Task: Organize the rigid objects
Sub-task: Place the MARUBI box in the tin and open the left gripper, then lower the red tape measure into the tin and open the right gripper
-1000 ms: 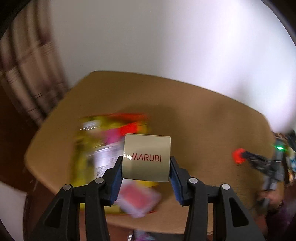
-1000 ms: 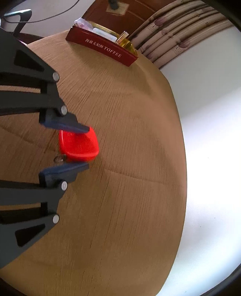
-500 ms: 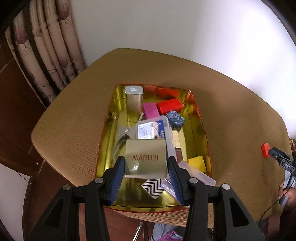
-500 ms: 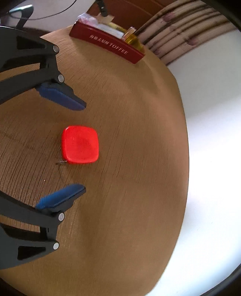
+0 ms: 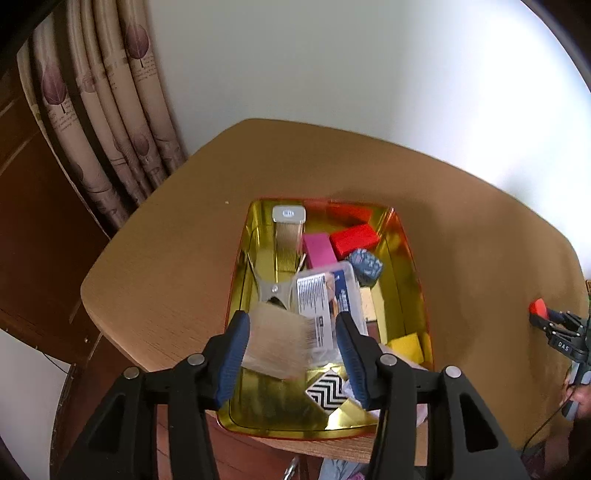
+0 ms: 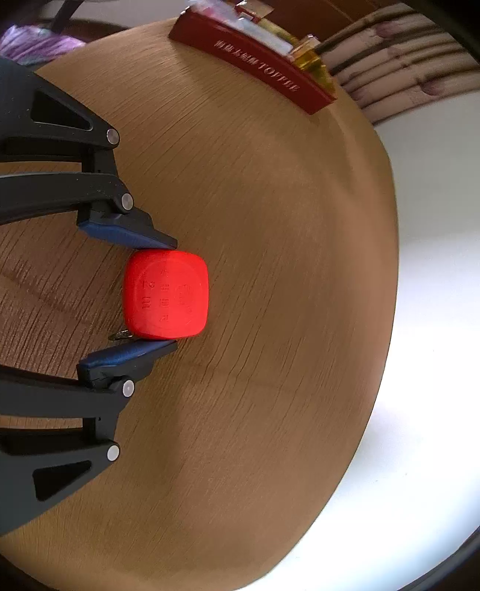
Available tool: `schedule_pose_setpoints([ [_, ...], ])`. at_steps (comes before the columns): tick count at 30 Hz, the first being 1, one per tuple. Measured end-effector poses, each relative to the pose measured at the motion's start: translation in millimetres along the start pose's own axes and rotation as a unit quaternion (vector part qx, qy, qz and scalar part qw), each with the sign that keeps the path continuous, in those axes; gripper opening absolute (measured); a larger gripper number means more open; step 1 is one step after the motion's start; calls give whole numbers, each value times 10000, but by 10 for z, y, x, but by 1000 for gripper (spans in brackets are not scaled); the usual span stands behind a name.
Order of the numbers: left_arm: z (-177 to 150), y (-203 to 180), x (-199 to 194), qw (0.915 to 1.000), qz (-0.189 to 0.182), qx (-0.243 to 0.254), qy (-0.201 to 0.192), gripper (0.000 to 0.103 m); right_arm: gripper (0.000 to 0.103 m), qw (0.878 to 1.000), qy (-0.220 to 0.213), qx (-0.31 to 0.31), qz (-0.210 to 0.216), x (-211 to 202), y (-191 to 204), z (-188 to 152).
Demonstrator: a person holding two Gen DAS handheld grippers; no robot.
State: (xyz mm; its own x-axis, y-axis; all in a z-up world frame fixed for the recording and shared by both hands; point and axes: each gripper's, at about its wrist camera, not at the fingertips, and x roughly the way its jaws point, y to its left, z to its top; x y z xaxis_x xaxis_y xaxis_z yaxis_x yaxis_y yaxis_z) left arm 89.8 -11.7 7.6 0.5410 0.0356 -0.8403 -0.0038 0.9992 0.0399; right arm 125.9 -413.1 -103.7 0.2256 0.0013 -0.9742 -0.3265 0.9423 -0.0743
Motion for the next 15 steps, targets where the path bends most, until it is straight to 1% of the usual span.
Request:
schedule_pose_setpoints([
  [1,-1,20,-17,10000,14,-65,-42,50,44,9999,7,104,91,-12,-31,9],
  [4,-57,70,-56,9996,-131,-245,-56,50,44,9991,-10,323,262,-49,-91,27],
  [6,-160,97,-91,9990,-149,-401,-88,50,44,9978,-18,475,459,-97,-89,38],
  [8,-277,99,-126,9985,-262,-471,-113,51,44,9964,-55,553,633,-145,-39,102],
  [9,-349,88,-144,9985,-240,-470,-140,51,44,9958,-74,583,707,-171,-10,125],
  [11,-483,57,-175,9990,-47,-407,-194,51,44,9924,-148,665,1027,-251,117,259],
  [12,-549,45,-193,9990,30,-368,-248,51,44,9912,-174,680,1125,-262,197,304],
  [13,-592,40,-208,9989,75,-348,-302,51,44,9891,-228,676,1291,-310,307,395],
  [15,-675,32,-240,9983,275,-275,-425,51,44,9847,-275,637,1600,-374,521,542],
])
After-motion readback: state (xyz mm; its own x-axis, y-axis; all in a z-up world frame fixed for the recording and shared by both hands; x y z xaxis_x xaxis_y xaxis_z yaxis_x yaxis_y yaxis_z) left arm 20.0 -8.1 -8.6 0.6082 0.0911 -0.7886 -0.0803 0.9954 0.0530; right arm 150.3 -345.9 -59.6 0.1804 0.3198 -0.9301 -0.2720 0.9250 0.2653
